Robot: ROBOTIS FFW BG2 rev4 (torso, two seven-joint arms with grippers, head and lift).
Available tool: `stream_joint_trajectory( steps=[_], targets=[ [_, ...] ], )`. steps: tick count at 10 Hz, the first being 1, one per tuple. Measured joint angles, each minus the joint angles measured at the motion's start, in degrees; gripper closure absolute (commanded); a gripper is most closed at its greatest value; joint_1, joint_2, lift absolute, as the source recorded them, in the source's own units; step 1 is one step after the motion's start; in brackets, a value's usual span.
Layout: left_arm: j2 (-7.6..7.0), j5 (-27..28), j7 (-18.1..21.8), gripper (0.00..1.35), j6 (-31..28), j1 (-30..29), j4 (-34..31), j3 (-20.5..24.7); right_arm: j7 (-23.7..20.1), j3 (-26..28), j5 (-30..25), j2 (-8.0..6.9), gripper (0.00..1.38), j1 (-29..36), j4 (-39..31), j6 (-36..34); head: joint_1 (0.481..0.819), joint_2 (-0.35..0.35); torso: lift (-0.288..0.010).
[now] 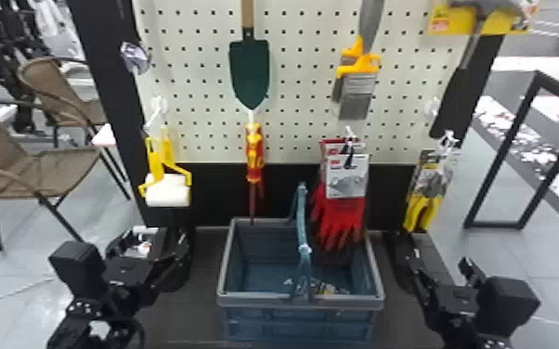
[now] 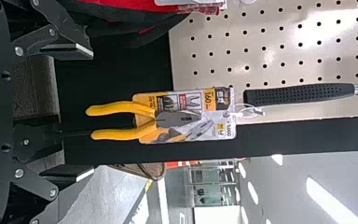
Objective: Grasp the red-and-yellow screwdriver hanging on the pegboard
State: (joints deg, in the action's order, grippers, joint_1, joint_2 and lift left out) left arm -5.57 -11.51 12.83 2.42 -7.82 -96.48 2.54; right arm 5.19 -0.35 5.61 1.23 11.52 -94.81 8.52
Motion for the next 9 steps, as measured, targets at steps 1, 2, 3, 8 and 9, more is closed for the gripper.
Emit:
stream_joint_trajectory(
  steps=[1,2,3,8,9],
  targets=[
    [0.00,0.0,0.0,0.16,0.0,0.0,0.0,0.0,0.0,0.0,0.0,0.00,0.40,0.0,0.0,0.0,0.549,0.000,-0.100],
    [-0.04,0.0,0.0,0.16,0.0,0.0,0.1,0.0,0.0,0.0,0.0,0.00,0.40,0.0,0.0,0.0,0.549,0.000,-0.100],
    [-0.05,0.0,0.0,0.16,0.0,0.0,0.1,0.0,0.0,0.0,0.0,0.00,0.40,0.0,0.1,0.1,0.549,0.000,-0.100],
    [-0.65,-0.4,4.4,0.16,-2.3,1.9,0.1,0.7,0.0,0.0,0.1,0.00,0.40,0.0,0.1,0.2,0.549,0.000,-0.100],
    [-1.06,-0.3,7.2,0.16,-3.6,3.6,0.6,1.3,0.0,0.0,0.1,0.00,0.40,0.0,0.0,0.2,0.549,0.000,-0.100]
  ],
)
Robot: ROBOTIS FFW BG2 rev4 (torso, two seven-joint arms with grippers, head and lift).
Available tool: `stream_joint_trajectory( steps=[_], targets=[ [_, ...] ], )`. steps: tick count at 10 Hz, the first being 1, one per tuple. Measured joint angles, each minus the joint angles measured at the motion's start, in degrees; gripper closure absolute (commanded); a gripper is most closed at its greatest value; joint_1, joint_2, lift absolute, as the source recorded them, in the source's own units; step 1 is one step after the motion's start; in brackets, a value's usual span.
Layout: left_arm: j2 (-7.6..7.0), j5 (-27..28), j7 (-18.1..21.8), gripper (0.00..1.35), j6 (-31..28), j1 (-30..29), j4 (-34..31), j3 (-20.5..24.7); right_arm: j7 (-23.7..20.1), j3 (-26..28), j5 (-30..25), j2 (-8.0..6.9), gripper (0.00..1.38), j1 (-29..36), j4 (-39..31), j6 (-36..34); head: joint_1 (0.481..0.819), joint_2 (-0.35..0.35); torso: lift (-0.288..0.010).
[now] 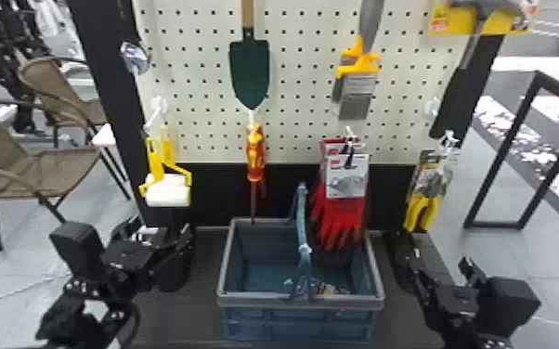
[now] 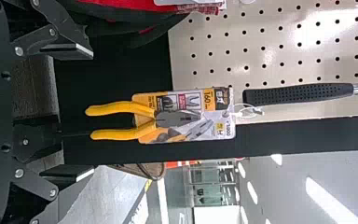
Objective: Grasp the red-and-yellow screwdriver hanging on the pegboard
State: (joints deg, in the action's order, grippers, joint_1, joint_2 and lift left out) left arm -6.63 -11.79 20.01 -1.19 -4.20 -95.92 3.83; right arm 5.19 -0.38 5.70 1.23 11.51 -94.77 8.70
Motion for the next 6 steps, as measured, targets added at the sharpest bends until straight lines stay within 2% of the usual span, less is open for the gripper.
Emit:
stream_joint_trajectory(
  steps=[3,6],
  targets=[
    [-0.81,-1.2,5.6,0.16,-3.8,5.1,2.1,1.2,0.0,-0.1,0.1,0.00,0.40,0.0,-0.2,0.0,0.549,0.000,-0.100],
    [-1.38,-2.2,13.1,0.16,-8.6,11.6,5.1,2.2,-0.1,-0.2,0.1,0.00,0.40,0.0,-0.3,0.0,0.549,0.000,-0.100]
  ],
)
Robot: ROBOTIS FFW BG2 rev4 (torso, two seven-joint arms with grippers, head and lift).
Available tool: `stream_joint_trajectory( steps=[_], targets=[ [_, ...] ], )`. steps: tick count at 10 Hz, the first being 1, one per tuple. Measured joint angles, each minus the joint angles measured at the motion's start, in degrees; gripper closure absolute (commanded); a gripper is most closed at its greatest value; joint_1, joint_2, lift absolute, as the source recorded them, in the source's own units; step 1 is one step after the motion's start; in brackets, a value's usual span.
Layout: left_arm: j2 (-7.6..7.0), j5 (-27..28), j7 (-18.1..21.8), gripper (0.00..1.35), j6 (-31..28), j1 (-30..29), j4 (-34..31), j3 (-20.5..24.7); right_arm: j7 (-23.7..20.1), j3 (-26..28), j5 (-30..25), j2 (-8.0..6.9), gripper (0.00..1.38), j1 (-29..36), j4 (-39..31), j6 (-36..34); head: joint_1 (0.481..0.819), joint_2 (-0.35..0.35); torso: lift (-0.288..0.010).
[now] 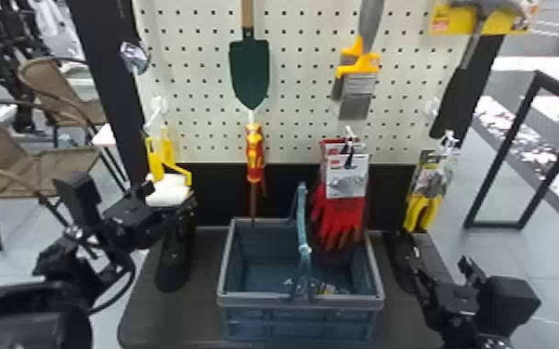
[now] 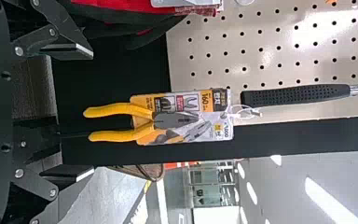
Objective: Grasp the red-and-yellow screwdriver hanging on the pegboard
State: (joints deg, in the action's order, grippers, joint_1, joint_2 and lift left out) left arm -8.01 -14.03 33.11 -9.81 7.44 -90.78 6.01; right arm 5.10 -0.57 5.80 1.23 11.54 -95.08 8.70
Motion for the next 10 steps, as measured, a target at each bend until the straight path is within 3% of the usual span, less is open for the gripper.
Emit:
stream_joint_trajectory(
  steps=[5,8,10],
  targets=[
    [-3.12,-4.7,6.5,0.16,-4.6,10.2,5.2,-4.8,-0.1,-0.6,0.1,0.17,0.40,-0.3,0.0,0.0,0.549,0.000,-0.100],
    [-4.40,-5.2,12.4,0.16,-7.8,15.3,7.1,-8.6,-0.2,-0.9,0.1,0.24,0.40,-0.4,0.0,0.0,0.549,0.000,-0.100],
    [-4.85,-4.7,13.9,0.16,-9.0,17.2,8.3,-10.2,-0.2,-1.3,0.3,0.35,0.40,-0.6,0.1,0.1,0.549,0.000,-0.100]
  ],
)
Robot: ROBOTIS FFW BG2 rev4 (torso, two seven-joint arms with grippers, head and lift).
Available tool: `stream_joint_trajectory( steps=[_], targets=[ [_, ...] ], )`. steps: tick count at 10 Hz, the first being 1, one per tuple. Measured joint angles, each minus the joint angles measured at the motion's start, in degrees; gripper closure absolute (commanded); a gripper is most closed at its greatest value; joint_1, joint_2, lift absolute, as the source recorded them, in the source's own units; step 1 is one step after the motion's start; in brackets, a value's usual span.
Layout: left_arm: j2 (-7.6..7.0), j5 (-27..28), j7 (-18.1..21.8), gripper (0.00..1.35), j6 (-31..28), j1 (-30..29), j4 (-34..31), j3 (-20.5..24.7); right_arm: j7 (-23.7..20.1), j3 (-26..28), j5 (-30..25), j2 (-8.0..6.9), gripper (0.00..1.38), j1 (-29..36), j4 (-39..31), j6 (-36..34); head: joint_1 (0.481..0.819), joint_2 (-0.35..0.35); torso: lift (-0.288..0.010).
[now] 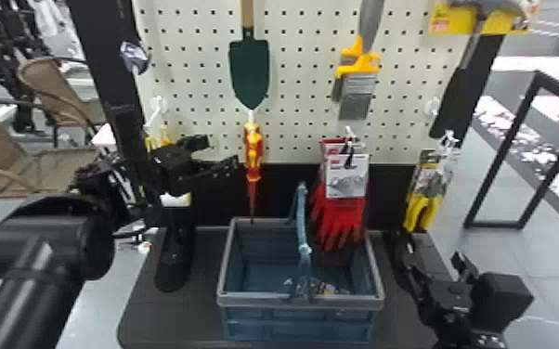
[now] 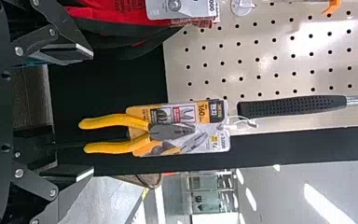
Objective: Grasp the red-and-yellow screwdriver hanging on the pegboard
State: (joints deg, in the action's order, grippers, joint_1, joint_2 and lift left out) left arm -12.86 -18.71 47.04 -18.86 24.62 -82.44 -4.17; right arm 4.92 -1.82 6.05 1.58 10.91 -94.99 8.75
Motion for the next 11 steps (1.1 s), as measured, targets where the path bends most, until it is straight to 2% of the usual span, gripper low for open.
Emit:
stream_joint_trajectory(
  steps=[5,11],
  targets=[
    [-0.75,4.1,7.7,0.16,-2.4,5.0,6.6,-3.3,0.0,0.0,0.1,0.18,0.40,-0.2,0.0,0.0,0.549,0.000,-0.100],
    [-1.93,2.6,10.5,0.16,2.3,12.2,16.6,-12.1,-0.8,0.0,0.3,0.62,0.40,-0.8,0.0,1.3,0.549,0.000,-0.100]
  ],
)
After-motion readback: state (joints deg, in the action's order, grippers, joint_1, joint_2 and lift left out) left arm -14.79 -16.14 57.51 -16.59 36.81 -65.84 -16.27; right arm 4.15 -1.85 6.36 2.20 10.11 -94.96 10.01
